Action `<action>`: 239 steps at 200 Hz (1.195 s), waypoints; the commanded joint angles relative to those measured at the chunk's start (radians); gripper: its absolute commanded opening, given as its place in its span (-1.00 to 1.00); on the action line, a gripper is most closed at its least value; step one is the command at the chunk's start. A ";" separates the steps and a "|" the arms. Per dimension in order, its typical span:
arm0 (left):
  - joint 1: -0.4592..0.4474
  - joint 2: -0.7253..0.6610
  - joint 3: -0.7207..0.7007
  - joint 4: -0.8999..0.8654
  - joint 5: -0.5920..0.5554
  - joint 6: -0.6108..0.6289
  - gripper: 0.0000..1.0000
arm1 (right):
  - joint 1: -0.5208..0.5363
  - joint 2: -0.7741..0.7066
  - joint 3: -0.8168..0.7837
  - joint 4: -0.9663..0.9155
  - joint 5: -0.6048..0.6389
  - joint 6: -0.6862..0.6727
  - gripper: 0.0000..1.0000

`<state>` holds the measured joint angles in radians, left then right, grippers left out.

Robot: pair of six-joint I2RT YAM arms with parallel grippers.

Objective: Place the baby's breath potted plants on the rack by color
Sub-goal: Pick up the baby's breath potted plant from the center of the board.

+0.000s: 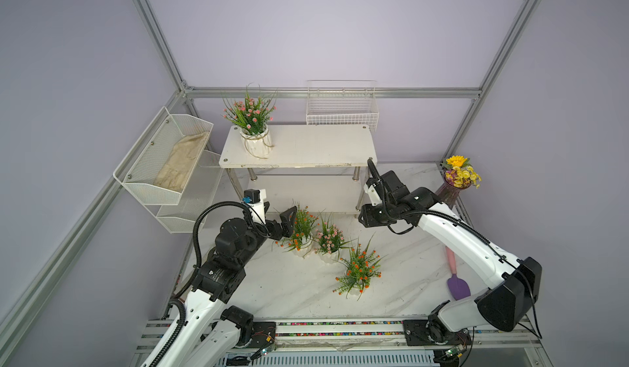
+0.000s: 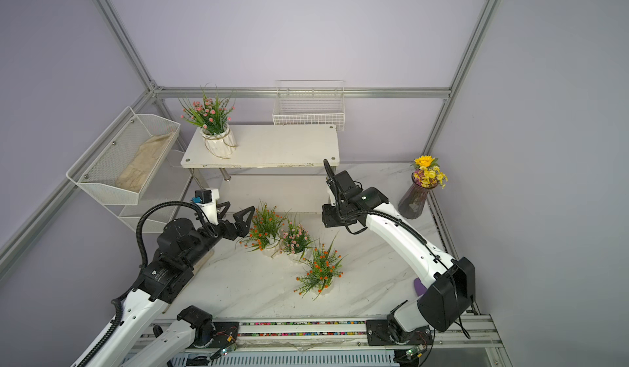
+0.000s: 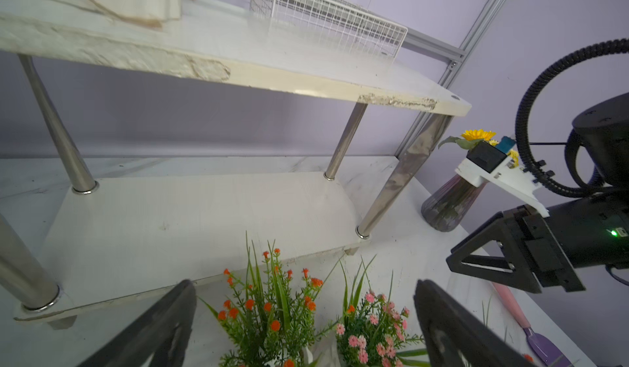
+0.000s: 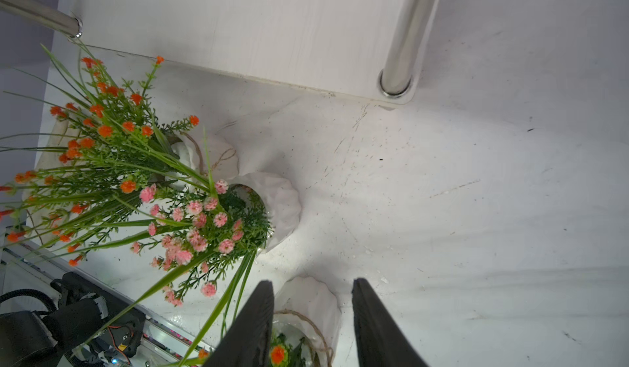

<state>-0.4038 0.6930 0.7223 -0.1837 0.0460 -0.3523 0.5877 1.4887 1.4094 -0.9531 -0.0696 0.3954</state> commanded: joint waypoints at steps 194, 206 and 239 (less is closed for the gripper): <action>-0.018 -0.061 -0.047 0.062 0.000 -0.001 1.00 | 0.145 0.297 -0.083 0.246 0.000 0.115 -0.38; -0.017 -0.060 -0.047 0.061 0.000 0.002 1.00 | 0.145 0.306 -0.080 0.242 0.003 0.111 -0.39; -0.017 -0.055 -0.044 0.059 0.001 0.002 1.00 | 0.146 0.333 -0.069 0.228 0.001 0.102 -0.42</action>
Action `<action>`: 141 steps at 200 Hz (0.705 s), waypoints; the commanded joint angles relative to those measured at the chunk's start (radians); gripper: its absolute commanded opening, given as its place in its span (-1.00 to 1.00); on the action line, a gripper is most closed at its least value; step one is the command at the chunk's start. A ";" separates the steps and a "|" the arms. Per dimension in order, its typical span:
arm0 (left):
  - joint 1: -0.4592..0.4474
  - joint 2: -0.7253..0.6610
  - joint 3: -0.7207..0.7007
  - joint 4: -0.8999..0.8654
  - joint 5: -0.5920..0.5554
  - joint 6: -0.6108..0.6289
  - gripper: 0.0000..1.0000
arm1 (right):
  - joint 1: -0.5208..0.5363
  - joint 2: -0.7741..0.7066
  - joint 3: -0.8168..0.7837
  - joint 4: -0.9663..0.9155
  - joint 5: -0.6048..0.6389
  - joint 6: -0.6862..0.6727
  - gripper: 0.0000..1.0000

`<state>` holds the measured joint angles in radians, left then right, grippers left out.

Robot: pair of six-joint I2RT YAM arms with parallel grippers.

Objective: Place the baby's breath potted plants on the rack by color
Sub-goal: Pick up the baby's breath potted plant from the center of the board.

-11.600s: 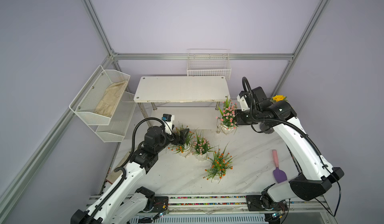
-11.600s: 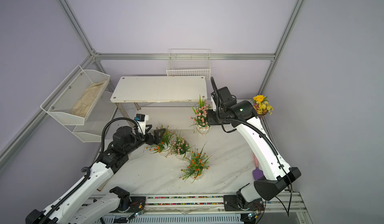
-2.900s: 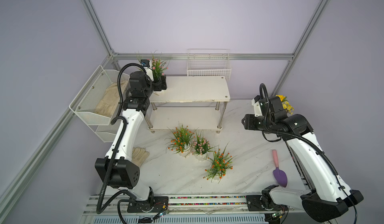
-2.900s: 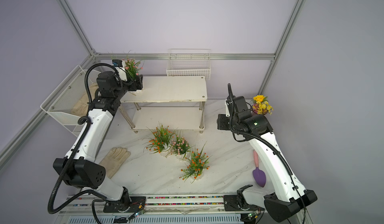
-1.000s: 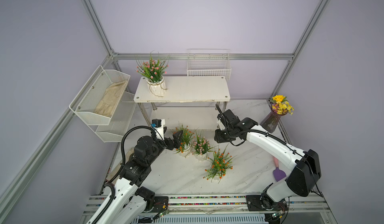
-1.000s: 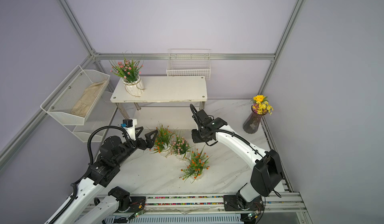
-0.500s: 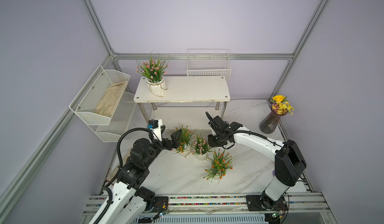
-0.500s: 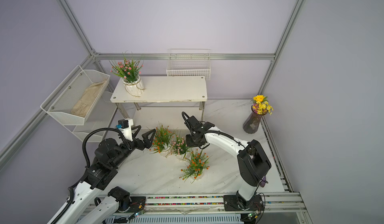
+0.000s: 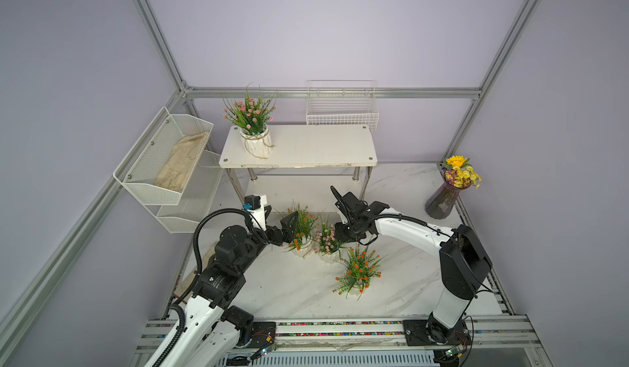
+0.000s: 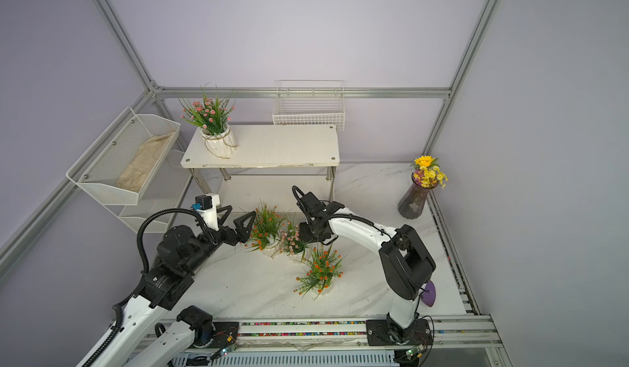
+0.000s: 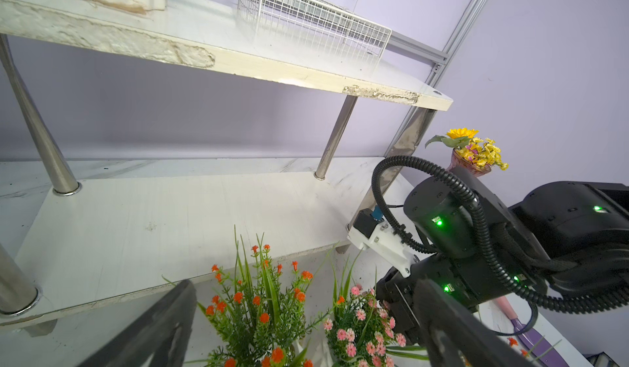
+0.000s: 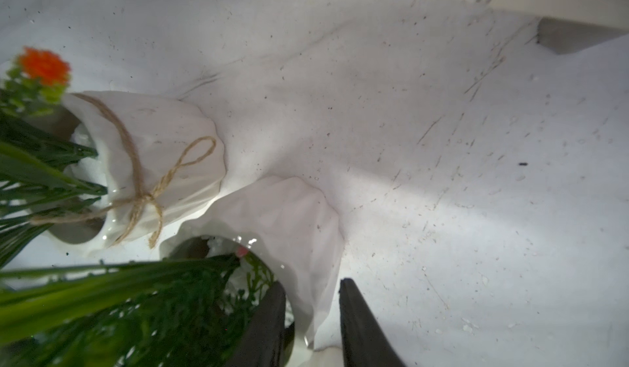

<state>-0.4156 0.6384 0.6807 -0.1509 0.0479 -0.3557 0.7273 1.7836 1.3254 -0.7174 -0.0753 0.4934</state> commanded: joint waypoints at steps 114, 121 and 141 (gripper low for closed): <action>-0.005 0.041 0.033 0.013 0.024 0.008 1.00 | 0.007 -0.028 0.164 -0.148 0.073 -0.026 -0.81; -0.005 0.044 0.037 0.017 0.038 0.011 1.00 | 0.007 -0.038 0.188 -0.169 0.075 -0.034 -0.81; -0.006 0.062 0.062 0.026 0.072 0.037 1.00 | 0.007 -0.052 0.269 -0.243 0.083 -0.049 -0.80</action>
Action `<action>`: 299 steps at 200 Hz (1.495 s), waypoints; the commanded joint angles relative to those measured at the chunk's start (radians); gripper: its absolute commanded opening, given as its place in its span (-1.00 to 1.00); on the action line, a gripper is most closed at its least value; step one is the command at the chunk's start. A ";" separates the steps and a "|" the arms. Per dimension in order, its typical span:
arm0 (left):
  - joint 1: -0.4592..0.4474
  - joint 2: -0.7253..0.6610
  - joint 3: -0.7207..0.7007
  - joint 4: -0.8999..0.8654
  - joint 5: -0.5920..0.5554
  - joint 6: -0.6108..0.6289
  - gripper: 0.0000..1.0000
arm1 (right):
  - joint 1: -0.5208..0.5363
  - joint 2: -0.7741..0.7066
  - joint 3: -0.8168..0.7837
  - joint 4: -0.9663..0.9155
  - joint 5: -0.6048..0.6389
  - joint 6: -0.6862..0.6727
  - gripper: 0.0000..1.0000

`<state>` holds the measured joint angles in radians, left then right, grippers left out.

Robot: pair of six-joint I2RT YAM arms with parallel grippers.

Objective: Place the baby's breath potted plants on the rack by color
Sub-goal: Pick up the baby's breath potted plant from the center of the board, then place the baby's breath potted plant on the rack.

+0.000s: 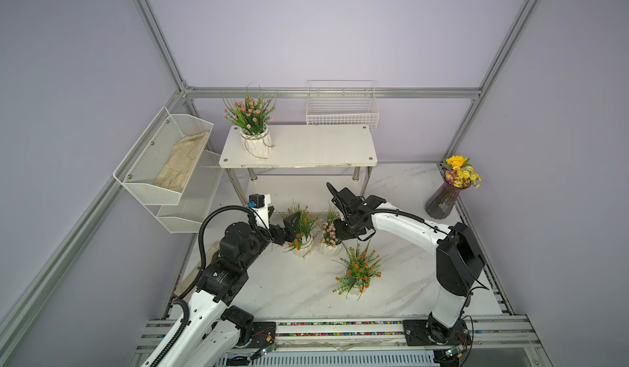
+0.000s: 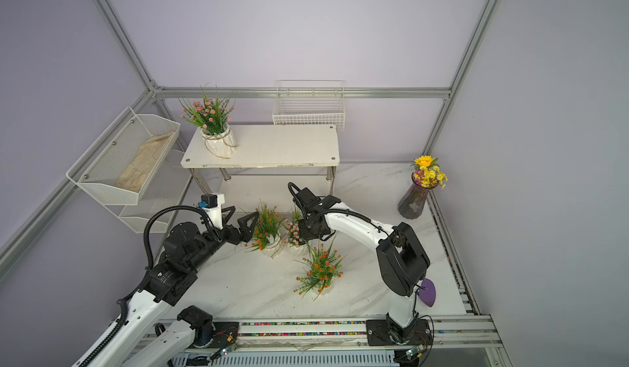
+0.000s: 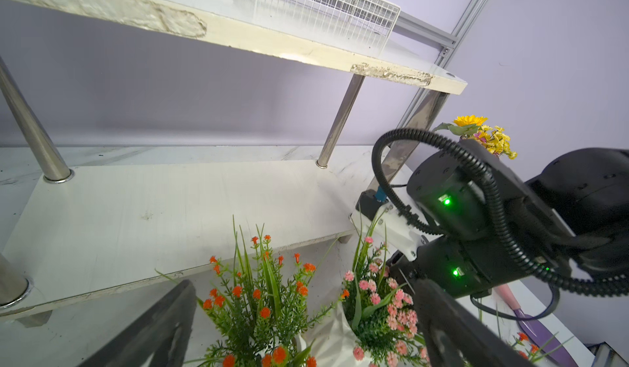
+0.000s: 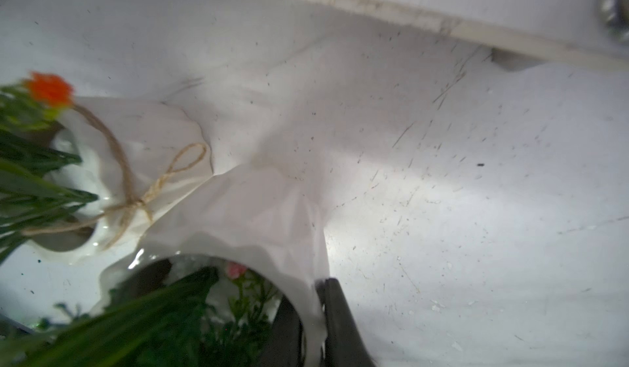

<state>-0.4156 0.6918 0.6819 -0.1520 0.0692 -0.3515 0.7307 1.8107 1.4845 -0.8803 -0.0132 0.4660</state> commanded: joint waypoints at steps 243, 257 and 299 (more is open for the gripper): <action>-0.261 0.350 0.181 0.240 0.190 0.444 1.00 | 0.004 -0.102 0.557 -0.459 -0.014 -0.096 -0.79; -0.262 0.366 0.184 0.261 0.192 0.441 1.00 | 0.004 -0.103 0.543 -0.449 -0.022 -0.097 -0.79; -0.262 0.414 0.211 0.273 0.210 0.438 1.00 | 0.003 -0.109 0.530 -0.428 -0.032 -0.094 -0.79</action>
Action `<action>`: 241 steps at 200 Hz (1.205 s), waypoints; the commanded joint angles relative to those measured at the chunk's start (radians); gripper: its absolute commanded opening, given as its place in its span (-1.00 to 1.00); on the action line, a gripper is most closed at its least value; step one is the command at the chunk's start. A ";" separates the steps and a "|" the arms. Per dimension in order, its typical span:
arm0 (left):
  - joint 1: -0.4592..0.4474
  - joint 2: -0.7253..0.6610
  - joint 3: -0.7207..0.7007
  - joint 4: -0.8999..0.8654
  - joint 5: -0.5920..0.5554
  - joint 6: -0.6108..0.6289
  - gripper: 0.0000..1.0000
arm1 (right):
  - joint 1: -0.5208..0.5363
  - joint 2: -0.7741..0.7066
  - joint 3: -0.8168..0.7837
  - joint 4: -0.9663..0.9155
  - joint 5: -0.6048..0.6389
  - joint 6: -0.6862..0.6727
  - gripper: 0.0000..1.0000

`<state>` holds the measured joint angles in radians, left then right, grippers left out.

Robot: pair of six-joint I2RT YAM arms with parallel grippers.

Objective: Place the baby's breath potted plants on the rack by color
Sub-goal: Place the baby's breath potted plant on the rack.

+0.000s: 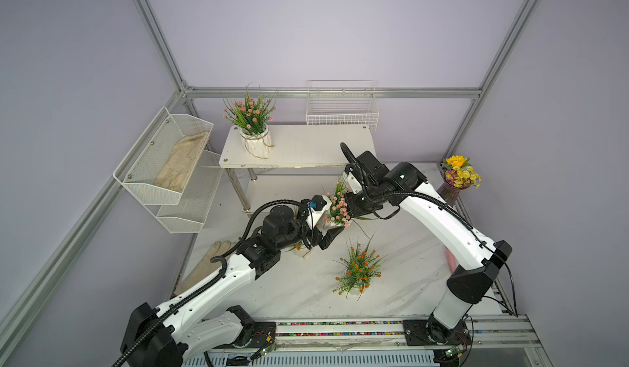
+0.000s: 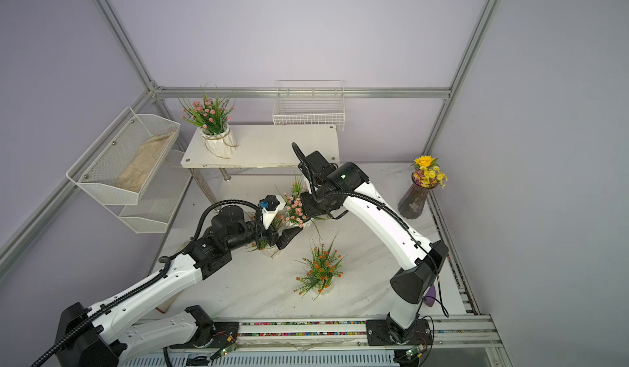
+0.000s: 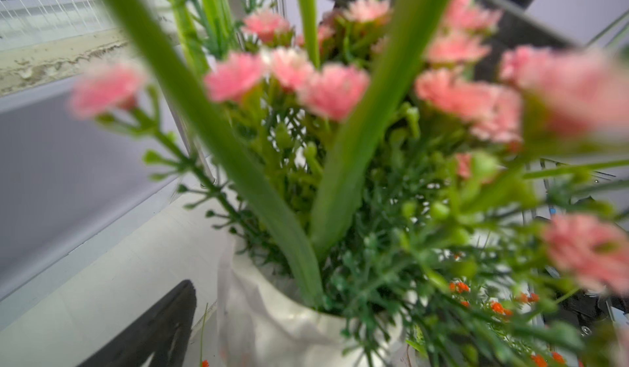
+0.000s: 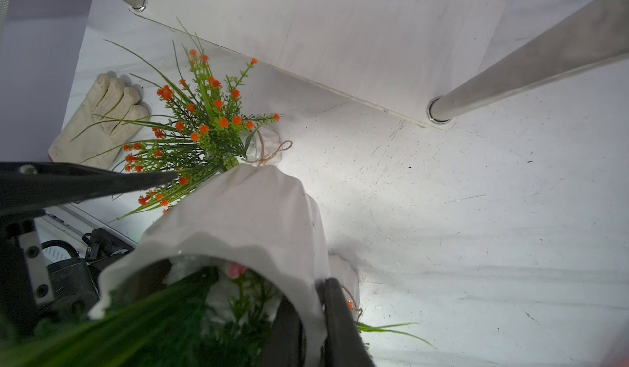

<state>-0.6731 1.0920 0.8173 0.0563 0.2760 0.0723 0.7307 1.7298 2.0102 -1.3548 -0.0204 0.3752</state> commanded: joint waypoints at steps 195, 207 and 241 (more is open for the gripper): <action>-0.009 0.111 0.123 0.075 0.078 0.001 0.00 | 0.004 -0.054 -0.051 0.100 -0.074 -0.002 -0.77; -0.009 0.116 0.124 0.078 0.088 -0.004 0.20 | 0.004 -0.058 -0.052 0.107 -0.080 -0.002 -0.78; -0.009 0.136 0.135 0.079 0.088 -0.015 0.62 | 0.003 -0.068 -0.063 0.118 -0.096 -0.001 -0.81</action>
<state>-0.6811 1.2140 0.8661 0.0814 0.3378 0.0978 0.7189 1.7218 1.9423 -1.3228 -0.0330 0.3824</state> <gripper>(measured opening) 0.896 0.129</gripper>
